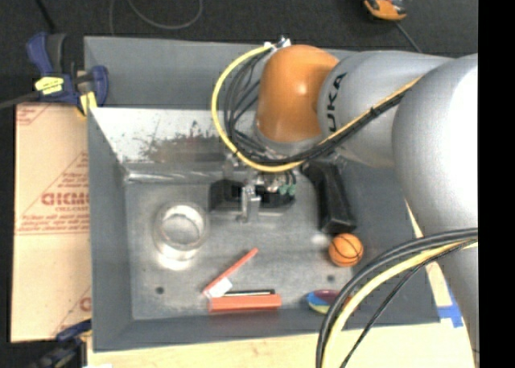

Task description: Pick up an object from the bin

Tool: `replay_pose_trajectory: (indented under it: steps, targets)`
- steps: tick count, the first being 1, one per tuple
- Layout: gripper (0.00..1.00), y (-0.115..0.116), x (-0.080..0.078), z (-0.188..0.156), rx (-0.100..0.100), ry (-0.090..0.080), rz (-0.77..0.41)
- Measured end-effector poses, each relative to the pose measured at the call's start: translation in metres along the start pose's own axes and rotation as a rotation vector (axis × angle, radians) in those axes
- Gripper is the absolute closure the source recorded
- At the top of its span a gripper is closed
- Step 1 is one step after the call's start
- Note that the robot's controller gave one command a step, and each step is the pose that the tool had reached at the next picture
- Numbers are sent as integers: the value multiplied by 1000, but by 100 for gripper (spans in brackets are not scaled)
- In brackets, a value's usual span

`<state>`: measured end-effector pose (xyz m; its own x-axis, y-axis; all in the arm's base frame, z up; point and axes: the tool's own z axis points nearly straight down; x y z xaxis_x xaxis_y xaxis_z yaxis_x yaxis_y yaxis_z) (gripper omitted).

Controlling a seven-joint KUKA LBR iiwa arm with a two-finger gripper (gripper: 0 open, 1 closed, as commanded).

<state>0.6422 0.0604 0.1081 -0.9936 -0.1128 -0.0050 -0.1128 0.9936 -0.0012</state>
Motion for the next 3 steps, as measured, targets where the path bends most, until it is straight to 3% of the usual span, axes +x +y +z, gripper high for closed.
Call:
replay_pose_trajectory:
  steps: [1,2,3]
  targets:
    - [0,-5,2,26,-2,2,10]
    - [100,-22,4,37,-1,0,38]
    - [100,-22,4,37,-1,0,38]
